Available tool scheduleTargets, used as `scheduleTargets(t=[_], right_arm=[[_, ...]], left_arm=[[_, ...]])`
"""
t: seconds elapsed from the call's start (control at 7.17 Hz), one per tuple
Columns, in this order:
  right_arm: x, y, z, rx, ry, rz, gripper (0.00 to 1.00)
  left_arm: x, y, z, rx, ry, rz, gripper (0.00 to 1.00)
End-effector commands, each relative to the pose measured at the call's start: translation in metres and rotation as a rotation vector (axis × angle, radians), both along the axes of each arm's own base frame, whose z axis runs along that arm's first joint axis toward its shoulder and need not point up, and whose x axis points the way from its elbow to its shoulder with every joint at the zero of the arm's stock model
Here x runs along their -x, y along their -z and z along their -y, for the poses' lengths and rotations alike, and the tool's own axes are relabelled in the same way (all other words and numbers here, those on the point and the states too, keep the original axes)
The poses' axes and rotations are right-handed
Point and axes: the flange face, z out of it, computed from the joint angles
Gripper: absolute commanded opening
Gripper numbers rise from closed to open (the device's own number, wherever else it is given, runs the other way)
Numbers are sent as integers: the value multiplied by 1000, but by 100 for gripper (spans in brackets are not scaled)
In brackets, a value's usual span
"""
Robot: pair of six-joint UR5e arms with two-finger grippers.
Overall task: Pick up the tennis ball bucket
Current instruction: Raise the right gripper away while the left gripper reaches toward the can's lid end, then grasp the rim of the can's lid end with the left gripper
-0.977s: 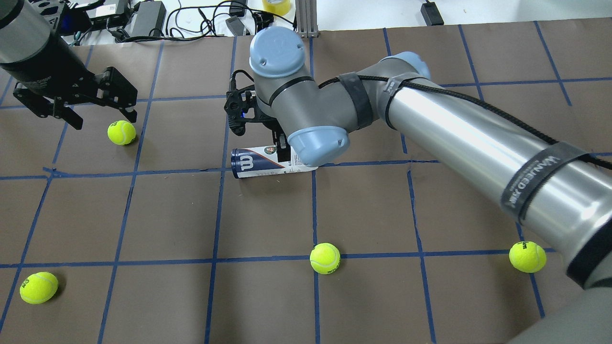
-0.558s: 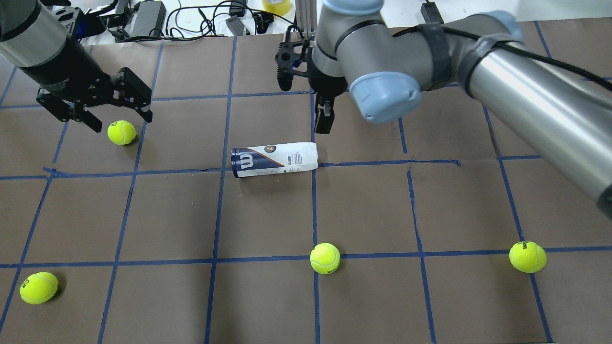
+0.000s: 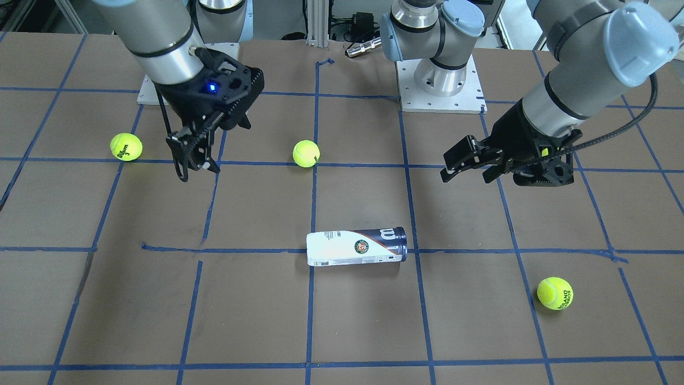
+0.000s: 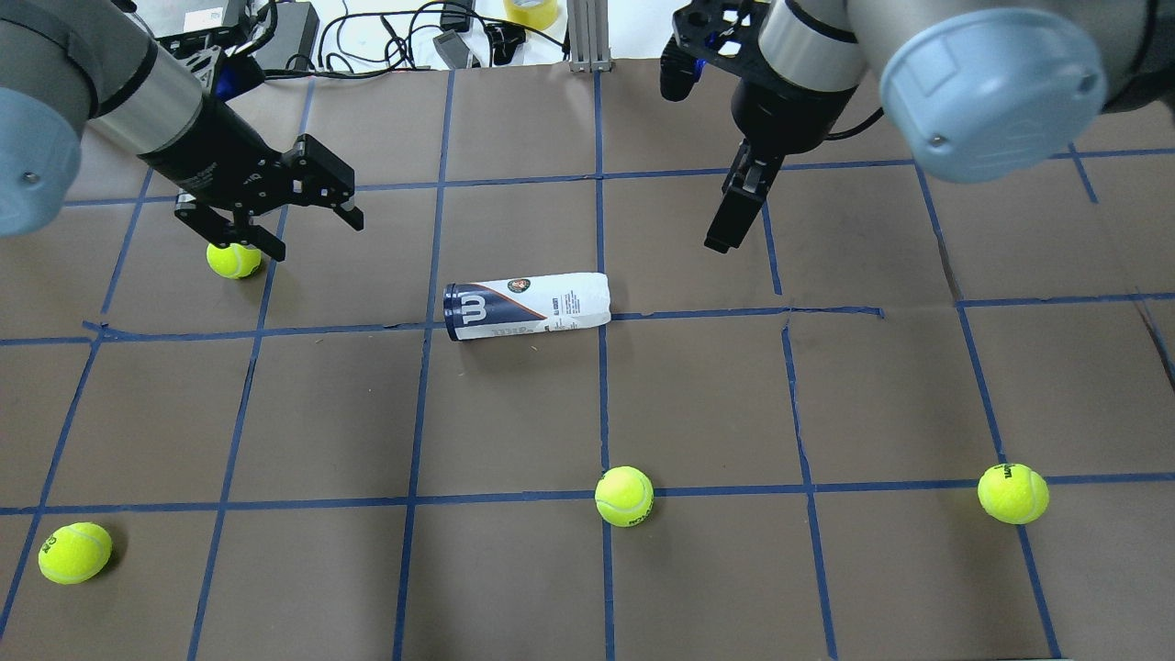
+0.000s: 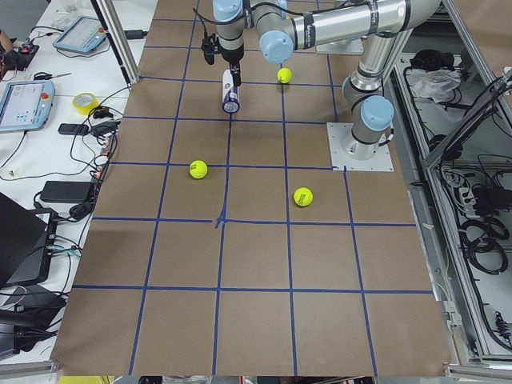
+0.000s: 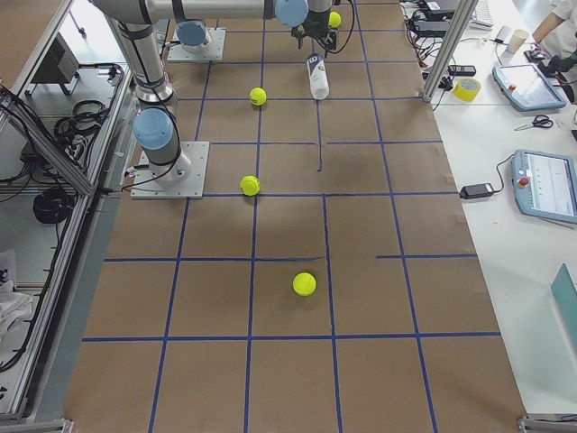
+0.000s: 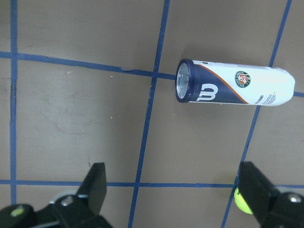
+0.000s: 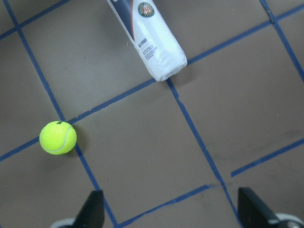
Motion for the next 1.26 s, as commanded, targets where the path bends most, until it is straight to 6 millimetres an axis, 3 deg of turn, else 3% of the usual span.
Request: scheduleTargets(t=[0.0, 0.28, 0.56, 1.12], right_arm=[[18, -38, -34, 25, 176, -80, 100], [44, -51, -33, 27, 465, -64, 100], [99, -49, -18, 2, 673, -65, 100], [111, -55, -18, 17, 991, -107, 100]], left_arm=[[6, 51, 11, -20, -5, -95, 100], [8, 93, 21, -49, -13, -139, 100], [10, 124, 32, -74, -17, -193, 100], [22, 180, 39, -137, -31, -273, 100]])
